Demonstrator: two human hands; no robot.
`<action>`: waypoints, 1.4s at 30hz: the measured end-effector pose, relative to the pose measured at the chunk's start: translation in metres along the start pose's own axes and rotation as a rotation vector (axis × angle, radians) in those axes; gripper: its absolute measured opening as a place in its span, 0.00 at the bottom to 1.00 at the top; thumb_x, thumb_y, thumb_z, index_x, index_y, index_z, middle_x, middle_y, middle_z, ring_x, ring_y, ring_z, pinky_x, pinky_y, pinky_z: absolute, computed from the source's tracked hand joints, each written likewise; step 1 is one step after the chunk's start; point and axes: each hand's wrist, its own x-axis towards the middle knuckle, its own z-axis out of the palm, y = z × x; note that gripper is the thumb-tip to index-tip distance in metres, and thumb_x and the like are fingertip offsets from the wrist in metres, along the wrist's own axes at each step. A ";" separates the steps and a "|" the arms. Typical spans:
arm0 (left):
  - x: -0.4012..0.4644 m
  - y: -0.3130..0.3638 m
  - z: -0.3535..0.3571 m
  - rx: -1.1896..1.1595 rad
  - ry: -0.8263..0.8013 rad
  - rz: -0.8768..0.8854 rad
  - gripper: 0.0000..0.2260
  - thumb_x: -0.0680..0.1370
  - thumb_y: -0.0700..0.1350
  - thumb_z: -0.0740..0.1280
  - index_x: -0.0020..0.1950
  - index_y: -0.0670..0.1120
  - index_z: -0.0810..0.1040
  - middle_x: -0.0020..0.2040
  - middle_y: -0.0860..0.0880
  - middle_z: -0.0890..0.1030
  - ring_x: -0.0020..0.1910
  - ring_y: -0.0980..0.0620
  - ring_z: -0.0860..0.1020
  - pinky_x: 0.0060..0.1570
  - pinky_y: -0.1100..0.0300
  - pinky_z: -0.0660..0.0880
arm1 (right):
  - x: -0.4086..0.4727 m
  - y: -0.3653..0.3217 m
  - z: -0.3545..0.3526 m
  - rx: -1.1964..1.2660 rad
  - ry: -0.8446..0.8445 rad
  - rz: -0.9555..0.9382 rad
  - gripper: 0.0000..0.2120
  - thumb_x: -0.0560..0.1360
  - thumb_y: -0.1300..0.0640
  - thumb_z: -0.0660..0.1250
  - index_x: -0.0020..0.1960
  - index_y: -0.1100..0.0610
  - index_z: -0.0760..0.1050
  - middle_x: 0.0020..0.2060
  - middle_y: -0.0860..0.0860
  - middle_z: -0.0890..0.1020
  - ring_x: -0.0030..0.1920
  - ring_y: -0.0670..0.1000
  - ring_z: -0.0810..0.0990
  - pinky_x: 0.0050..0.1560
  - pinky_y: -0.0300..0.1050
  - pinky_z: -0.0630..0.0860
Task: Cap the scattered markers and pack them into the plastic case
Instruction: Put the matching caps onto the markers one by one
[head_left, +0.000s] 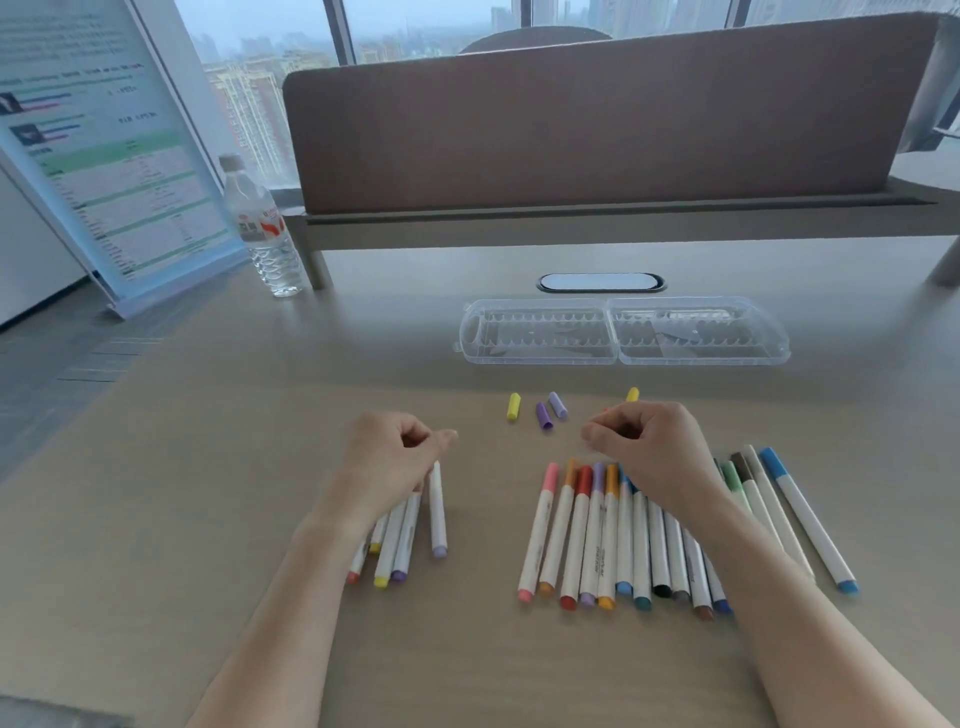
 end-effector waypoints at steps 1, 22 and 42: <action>0.000 -0.006 -0.005 0.064 -0.010 -0.014 0.16 0.76 0.55 0.73 0.38 0.44 0.82 0.31 0.48 0.81 0.25 0.57 0.75 0.27 0.67 0.72 | -0.001 -0.002 0.003 -0.014 -0.010 -0.009 0.04 0.74 0.54 0.74 0.40 0.50 0.84 0.35 0.45 0.84 0.35 0.40 0.81 0.34 0.30 0.71; 0.018 0.003 0.028 0.132 -0.282 0.275 0.18 0.75 0.49 0.68 0.29 0.43 0.70 0.24 0.56 0.66 0.26 0.56 0.64 0.31 0.60 0.64 | -0.002 0.008 -0.011 -0.046 0.112 -0.058 0.02 0.75 0.55 0.73 0.46 0.50 0.84 0.37 0.43 0.85 0.38 0.40 0.82 0.41 0.36 0.77; 0.015 -0.005 0.029 -0.268 -0.307 0.291 0.08 0.73 0.48 0.64 0.44 0.48 0.82 0.34 0.44 0.83 0.34 0.42 0.79 0.38 0.47 0.78 | 0.046 -0.015 0.019 -0.286 -0.061 -0.159 0.13 0.80 0.61 0.62 0.58 0.49 0.82 0.46 0.46 0.83 0.39 0.43 0.79 0.46 0.36 0.75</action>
